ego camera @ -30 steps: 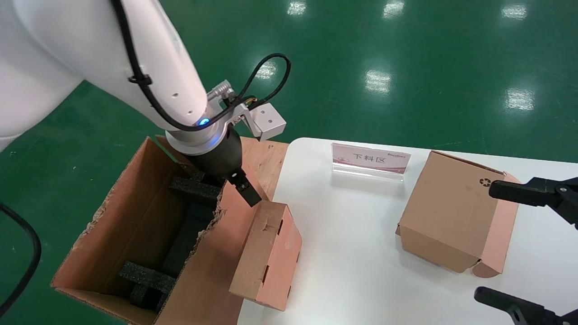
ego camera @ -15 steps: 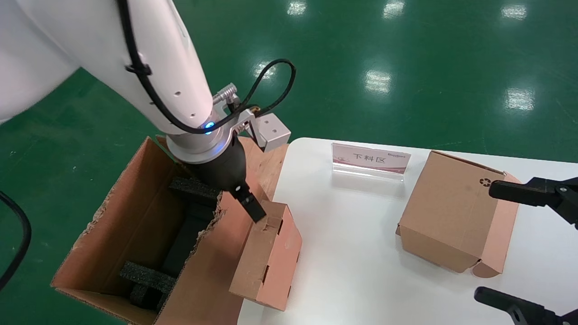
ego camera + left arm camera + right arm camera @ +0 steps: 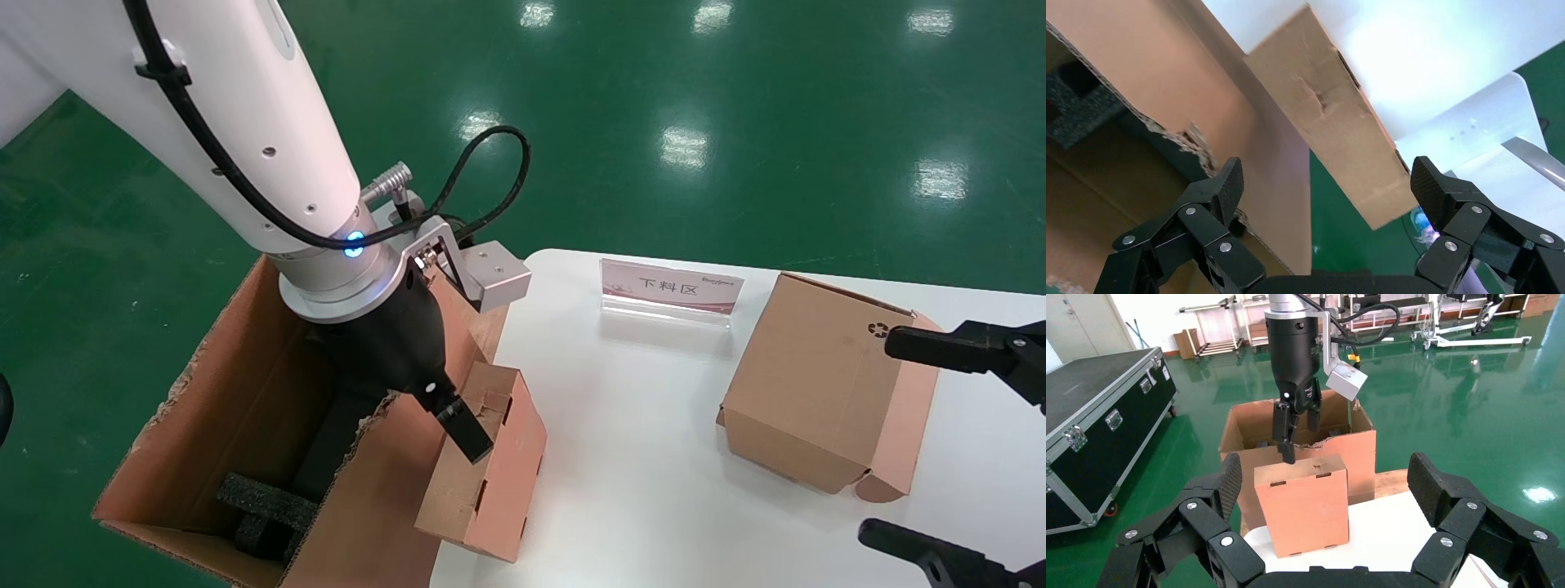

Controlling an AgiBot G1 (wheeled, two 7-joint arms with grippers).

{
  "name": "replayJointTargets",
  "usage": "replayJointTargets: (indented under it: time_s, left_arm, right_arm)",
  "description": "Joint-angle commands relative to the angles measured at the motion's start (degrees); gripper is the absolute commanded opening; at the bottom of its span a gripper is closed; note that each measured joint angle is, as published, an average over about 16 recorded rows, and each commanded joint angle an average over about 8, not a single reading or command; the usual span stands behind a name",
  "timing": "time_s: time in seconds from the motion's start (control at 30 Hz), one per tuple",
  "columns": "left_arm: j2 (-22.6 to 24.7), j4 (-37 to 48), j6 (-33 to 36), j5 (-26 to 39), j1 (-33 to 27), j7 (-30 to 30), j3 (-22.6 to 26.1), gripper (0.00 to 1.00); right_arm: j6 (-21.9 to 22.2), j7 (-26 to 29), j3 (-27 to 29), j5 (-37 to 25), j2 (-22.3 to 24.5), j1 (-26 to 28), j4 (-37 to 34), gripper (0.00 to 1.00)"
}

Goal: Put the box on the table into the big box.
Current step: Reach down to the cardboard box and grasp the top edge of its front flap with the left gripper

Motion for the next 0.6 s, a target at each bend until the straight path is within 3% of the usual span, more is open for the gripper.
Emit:
replayJointTargets:
  time_s: [0.03, 0.6]
  left_arm:
    - [0.2, 0.0, 0.01, -1.05, -0.48, -0.47, 0.74, 1.0]
    - [2.53, 0.0, 0.01, -2.99, -0.92, -4.99, 5.15, 1.0]
  right_arm:
    - [0.0, 0.0, 0.0, 0.0, 0.0, 0.0, 0.0, 1.0]
    - [0.0, 0.0, 0.0, 0.0, 0.0, 0.0, 0.0, 1.0]
